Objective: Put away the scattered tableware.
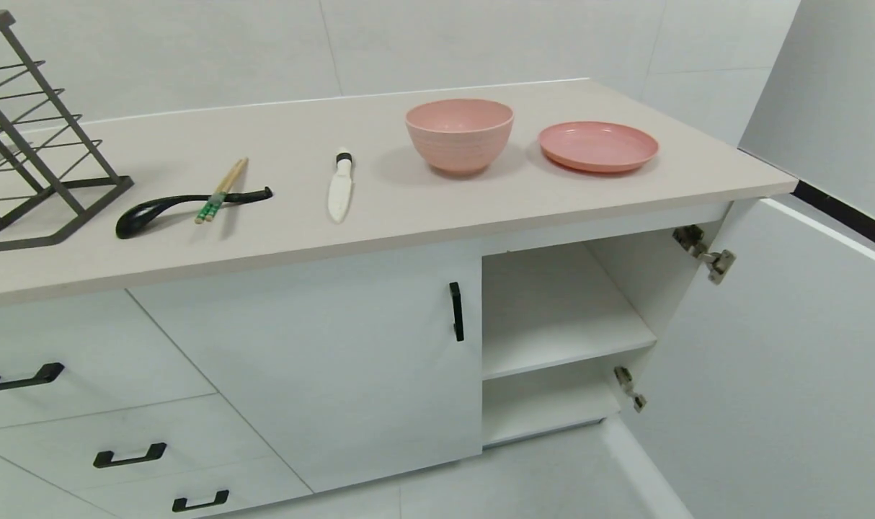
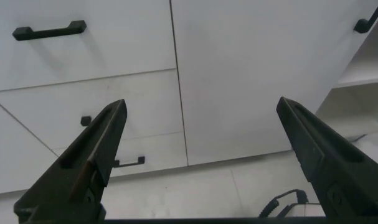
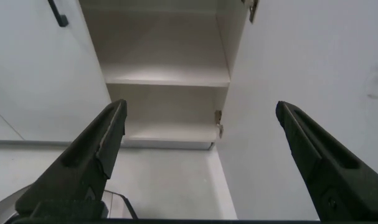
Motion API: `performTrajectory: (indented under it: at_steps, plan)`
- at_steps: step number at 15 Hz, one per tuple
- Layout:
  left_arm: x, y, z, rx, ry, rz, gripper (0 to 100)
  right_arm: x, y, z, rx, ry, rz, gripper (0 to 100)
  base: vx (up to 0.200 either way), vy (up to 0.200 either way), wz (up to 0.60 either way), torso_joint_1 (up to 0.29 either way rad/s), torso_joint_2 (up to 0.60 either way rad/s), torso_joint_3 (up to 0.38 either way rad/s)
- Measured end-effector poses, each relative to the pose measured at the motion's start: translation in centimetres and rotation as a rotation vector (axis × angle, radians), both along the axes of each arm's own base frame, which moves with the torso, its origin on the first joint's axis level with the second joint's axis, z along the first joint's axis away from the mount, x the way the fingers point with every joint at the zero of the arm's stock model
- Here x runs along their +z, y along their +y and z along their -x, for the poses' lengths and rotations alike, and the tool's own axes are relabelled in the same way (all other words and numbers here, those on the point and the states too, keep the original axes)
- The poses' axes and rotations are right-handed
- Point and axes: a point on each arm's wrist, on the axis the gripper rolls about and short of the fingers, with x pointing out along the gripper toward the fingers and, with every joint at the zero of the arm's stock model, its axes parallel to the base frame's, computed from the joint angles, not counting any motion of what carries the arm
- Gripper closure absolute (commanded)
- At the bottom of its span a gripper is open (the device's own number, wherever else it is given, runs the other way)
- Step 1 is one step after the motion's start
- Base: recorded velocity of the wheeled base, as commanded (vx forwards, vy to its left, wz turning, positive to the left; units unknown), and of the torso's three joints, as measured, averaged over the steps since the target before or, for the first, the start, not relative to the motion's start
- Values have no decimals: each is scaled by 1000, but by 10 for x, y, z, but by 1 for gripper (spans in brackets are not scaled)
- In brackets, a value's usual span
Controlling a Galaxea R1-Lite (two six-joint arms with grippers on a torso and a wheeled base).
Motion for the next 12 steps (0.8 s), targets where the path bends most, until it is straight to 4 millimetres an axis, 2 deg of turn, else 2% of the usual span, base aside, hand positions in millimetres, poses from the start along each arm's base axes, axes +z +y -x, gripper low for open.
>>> performTrajectory:
  at_steps: [4,8,11,12]
  plan:
    - [0,0,0,-5,-1,-10,0,0,0,0,1,-2,1,0,0,0,0,145,-281,-139]
    - [0,0,0,-4,-1,-2,0,0,0,0,8,-1,3,0,200,0,0,71,-126,-56]
    - [0,0,0,-4,-1,0,0,0,0,0,8,-2,4,0,0,0,0,115,-411,-191]
    - [0,0,0,-5,-2,-8,0,0,0,0,7,-2,4,0,0,0,0,330,-471,-212]
